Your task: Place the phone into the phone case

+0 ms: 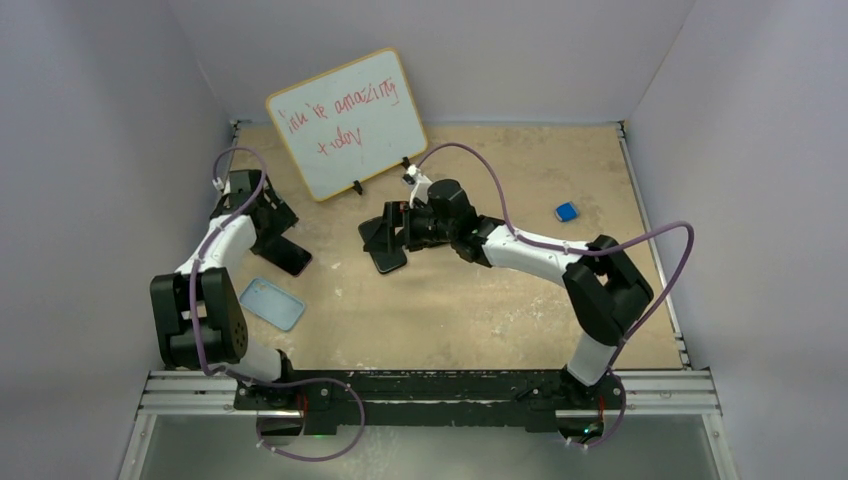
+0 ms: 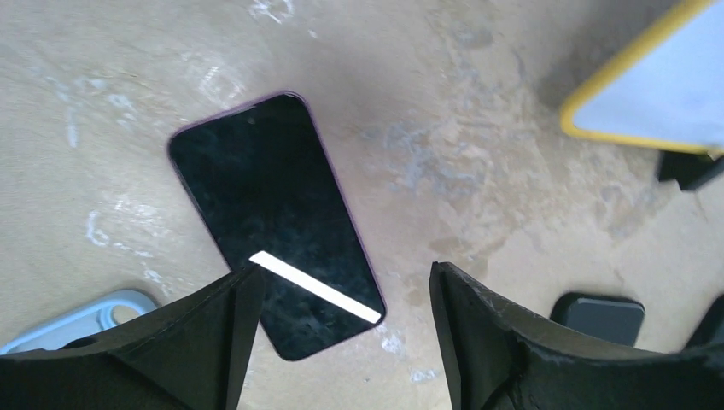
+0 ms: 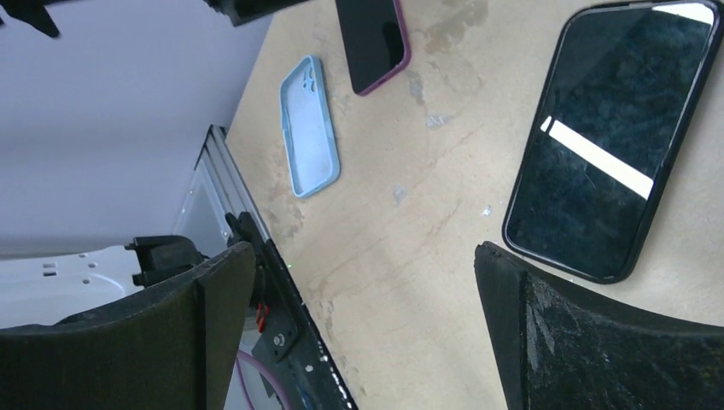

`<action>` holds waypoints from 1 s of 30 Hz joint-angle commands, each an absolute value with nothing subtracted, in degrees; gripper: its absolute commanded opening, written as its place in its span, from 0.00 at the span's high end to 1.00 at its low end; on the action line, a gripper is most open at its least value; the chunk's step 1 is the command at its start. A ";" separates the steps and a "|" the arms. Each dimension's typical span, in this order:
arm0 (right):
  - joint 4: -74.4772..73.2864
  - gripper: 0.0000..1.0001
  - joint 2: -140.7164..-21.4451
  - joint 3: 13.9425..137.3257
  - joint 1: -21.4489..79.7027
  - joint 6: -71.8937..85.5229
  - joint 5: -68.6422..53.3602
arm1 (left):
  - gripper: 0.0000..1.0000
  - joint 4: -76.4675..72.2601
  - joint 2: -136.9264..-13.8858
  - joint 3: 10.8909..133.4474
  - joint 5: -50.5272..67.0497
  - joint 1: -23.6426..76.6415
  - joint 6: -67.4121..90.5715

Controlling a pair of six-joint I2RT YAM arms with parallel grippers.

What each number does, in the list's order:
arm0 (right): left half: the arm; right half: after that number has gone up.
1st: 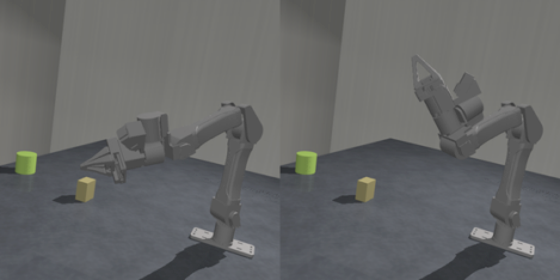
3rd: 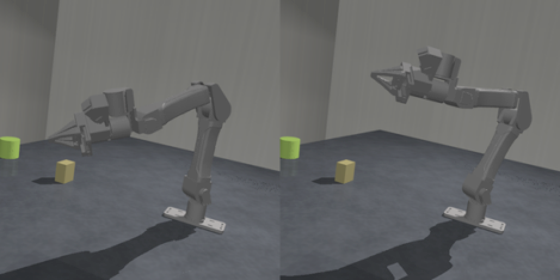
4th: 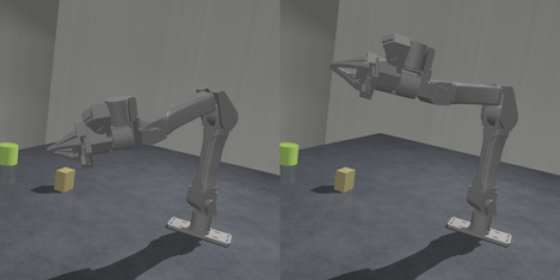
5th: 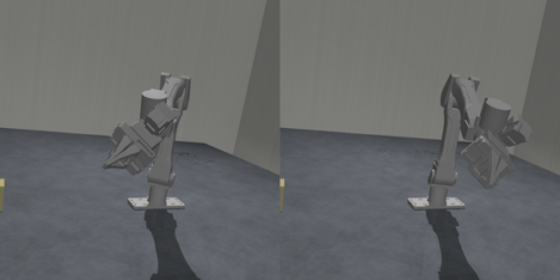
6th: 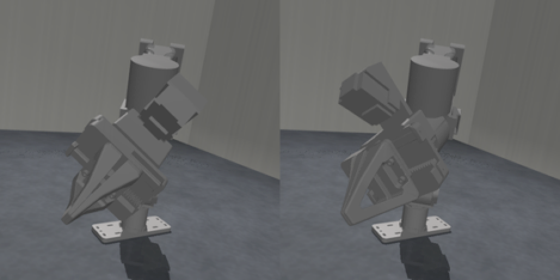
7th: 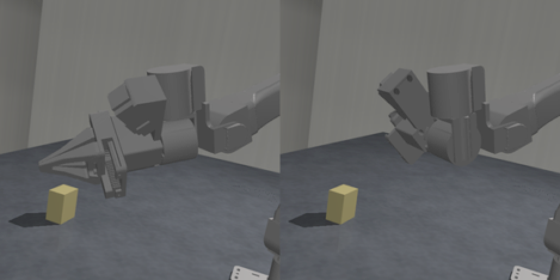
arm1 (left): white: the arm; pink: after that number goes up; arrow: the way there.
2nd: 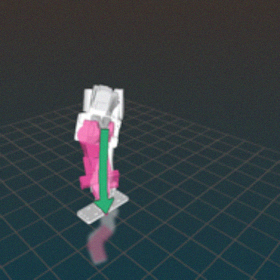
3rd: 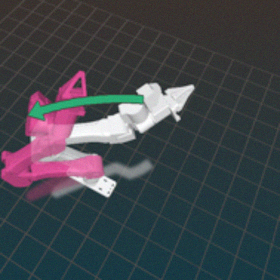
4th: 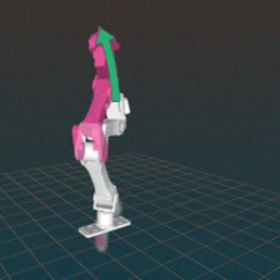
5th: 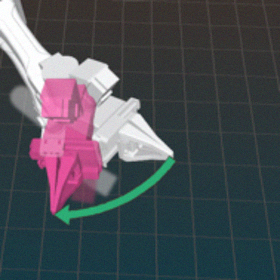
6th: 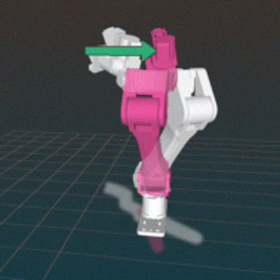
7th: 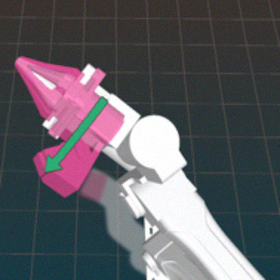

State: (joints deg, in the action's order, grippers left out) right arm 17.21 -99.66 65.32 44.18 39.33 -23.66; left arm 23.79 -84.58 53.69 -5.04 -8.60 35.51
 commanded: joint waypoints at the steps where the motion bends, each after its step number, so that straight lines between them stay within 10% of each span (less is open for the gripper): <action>1: 17.87 0.01 -98.39 64.23 44.03 38.80 -24.22 | 0.26 28.37 -87.36 57.63 -13.27 -8.88 37.42; 30: 22.82 0.01 -106.02 68.18 44.12 41.22 -27.51 | 0.19 27.08 -98.79 60.48 -8.02 -11.25 41.81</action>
State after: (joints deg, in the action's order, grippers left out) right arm 20.99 -106.43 65.43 44.21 41.10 -27.83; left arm 29.21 -97.25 59.05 -11.84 -10.46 41.43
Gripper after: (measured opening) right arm 0.987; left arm 0.808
